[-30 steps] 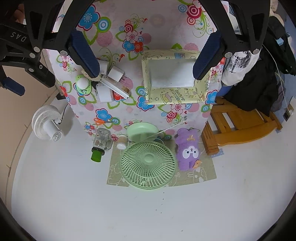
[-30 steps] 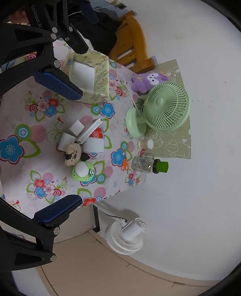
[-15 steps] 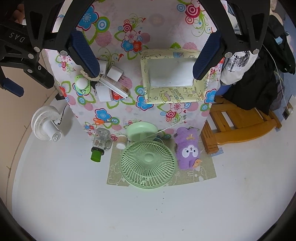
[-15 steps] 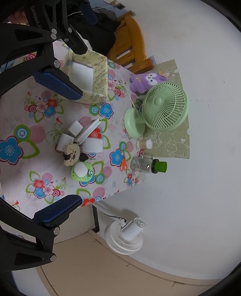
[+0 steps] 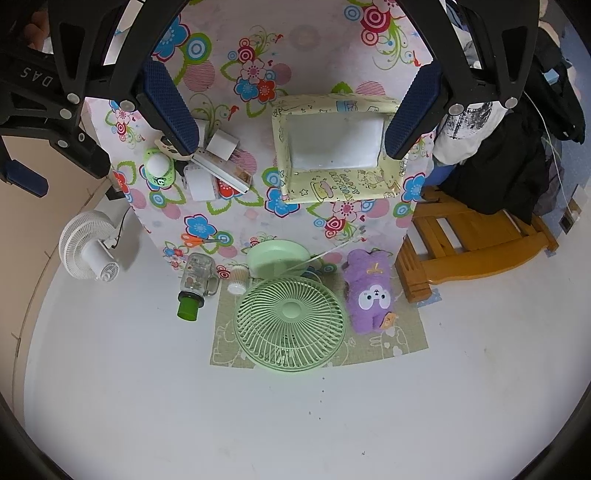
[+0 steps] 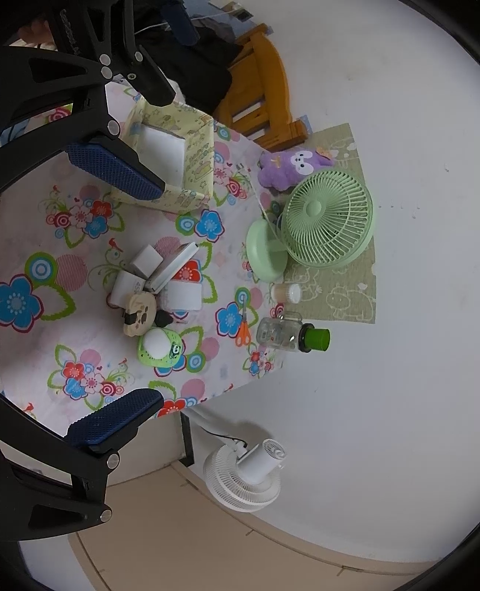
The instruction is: Organize rigid objects
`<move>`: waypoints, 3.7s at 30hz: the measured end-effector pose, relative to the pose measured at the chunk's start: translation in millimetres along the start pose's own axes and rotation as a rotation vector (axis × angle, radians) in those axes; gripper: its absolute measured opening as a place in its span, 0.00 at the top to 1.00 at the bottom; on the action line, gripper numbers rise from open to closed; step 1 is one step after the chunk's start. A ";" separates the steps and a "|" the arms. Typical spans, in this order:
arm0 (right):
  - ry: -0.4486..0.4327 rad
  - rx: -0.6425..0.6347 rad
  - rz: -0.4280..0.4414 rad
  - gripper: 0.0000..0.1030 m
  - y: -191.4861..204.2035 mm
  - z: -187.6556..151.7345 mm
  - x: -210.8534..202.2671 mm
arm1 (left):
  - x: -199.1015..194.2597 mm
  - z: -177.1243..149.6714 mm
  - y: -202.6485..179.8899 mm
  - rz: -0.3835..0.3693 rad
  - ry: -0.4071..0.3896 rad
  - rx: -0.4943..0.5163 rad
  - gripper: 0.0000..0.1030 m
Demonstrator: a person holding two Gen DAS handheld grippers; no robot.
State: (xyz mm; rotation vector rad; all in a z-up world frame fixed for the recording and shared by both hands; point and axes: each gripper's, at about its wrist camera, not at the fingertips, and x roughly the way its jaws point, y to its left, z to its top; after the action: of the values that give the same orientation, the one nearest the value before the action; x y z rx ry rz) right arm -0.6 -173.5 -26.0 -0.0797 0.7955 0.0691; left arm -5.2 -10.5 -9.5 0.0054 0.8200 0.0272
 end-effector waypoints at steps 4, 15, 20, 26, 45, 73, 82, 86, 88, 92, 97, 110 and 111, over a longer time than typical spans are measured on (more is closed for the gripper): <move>0.010 0.000 -0.005 0.00 0.5 -1.3 3.1 | 1.7 -1.4 0.5 -0.007 0.004 0.000 0.01; 0.013 -0.004 -0.008 0.00 2.2 -1.8 5.0 | 4.5 0.0 1.3 -0.015 0.012 0.000 0.01; 0.018 -0.005 -0.005 0.00 4.2 -0.6 7.2 | 5.0 0.3 1.9 -0.015 0.013 -0.002 0.01; 0.058 -0.009 0.025 0.00 5.4 3.1 17.9 | 12.9 5.8 7.4 -0.023 0.028 0.001 0.01; 0.079 0.023 0.017 0.00 -6.2 22.8 52.6 | 60.6 21.7 -0.1 -0.064 0.108 -0.002 0.01; 0.246 0.039 0.034 0.00 -97.9 32.2 199.4 | 214.2 34.4 -92.7 0.021 0.333 0.000 0.03; 0.330 0.035 0.014 0.01 -108.0 12.9 236.6 | 249.9 22.8 -107.7 0.050 0.406 0.004 0.04; 0.367 0.019 0.005 0.01 -108.0 4.4 251.6 | 264.9 15.8 -112.1 0.070 0.438 0.030 0.04; 0.382 0.015 0.004 0.01 -107.2 0.9 257.5 | 272.4 13.4 -110.9 0.065 0.458 0.013 0.05; 0.415 0.009 0.008 0.01 -105.8 -7.6 270.1 | 285.9 9.3 -109.4 0.063 0.492 -0.010 0.07; 0.457 0.001 0.008 0.04 -103.6 -17.6 283.1 | 294.5 5.4 -108.2 0.050 0.512 -0.031 0.15; 0.551 0.044 0.040 0.33 -100.1 -38.3 305.7 | 294.5 7.8 -114.9 -0.026 0.530 -0.005 0.47; 0.547 0.042 0.035 0.35 -99.3 -39.0 305.6 | 294.8 7.7 -115.2 -0.026 0.534 -0.010 0.47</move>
State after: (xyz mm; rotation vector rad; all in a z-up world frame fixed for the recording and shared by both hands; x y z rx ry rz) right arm 194.1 -266.4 -267.3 -0.0447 1.3447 0.0647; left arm 203.9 -117.8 -221.5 -0.0229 1.3538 0.0081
